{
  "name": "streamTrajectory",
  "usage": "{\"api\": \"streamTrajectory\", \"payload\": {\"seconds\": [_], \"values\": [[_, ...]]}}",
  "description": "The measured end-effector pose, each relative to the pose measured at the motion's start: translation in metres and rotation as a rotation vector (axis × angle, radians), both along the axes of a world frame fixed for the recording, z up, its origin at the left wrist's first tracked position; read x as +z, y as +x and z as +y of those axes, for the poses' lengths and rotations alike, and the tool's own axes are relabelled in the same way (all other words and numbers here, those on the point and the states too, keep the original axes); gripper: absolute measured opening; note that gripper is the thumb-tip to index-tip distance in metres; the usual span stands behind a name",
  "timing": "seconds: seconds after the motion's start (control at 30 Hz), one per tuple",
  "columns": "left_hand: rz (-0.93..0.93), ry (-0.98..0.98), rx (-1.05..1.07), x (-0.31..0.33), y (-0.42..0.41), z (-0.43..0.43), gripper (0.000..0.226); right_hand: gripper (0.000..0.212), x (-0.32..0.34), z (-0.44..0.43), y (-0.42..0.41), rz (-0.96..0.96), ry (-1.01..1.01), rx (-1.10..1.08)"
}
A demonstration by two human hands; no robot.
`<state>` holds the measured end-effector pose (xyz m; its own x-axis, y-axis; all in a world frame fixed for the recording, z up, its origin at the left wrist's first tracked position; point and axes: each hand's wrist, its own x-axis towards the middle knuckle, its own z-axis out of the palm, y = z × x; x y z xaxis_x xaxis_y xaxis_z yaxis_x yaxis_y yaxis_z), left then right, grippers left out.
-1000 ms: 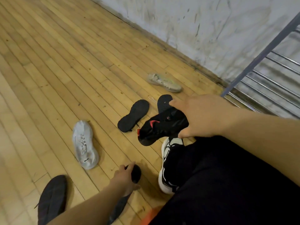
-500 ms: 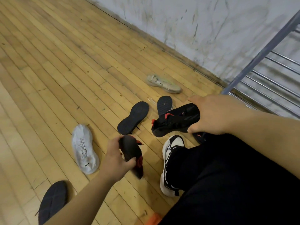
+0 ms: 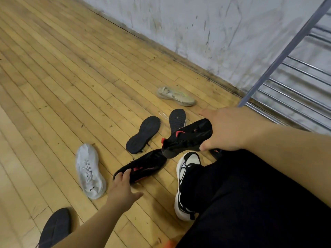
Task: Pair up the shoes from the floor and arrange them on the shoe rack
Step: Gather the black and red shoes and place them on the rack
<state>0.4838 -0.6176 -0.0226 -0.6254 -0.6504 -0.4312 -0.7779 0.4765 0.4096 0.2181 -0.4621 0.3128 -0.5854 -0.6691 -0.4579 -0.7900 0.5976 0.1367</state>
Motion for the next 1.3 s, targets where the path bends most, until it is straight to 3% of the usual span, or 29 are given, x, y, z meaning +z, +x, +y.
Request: {"api": "streamTrajectory", "payload": {"seconds": [0.2, 0.47, 0.57, 0.67, 0.87, 1.1, 1.3], "values": [[-0.077, -0.162, -0.168, -0.005, -0.054, -0.025, 0.106, 0.096, -0.005, 0.0, -0.016, -0.036, 0.024, -0.051], [-0.345, -0.158, -0.325, -0.032, -0.075, -0.034, 0.125, 0.118, -0.044, 0.005, -0.058, -0.044, -0.036, -0.067], [-0.369, -0.249, -0.364, -0.036, -0.07, -0.031, 0.112, 0.122, -0.053, 0.004, -0.066, -0.082, -0.054, -0.061], [-0.352, -0.22, -0.304, -0.033, -0.067, -0.023, 0.102, 0.119, -0.037, -0.003, -0.054, -0.119, -0.064, -0.06], [-0.065, 0.067, -0.091, 0.002, -0.075, -0.017, 0.111, 0.098, -0.004, 0.001, -0.044, -0.163, -0.09, -0.148], [0.252, -0.042, -0.19, 0.136, -0.146, -0.031, 0.104, 0.104, 0.028, 0.035, -0.065, -0.081, -0.34, -0.349], [0.575, -0.096, -0.382, 0.27, -0.222, 0.0, 0.092, 0.107, 0.088, 0.138, -0.091, 0.001, -0.64, -0.567]]}}
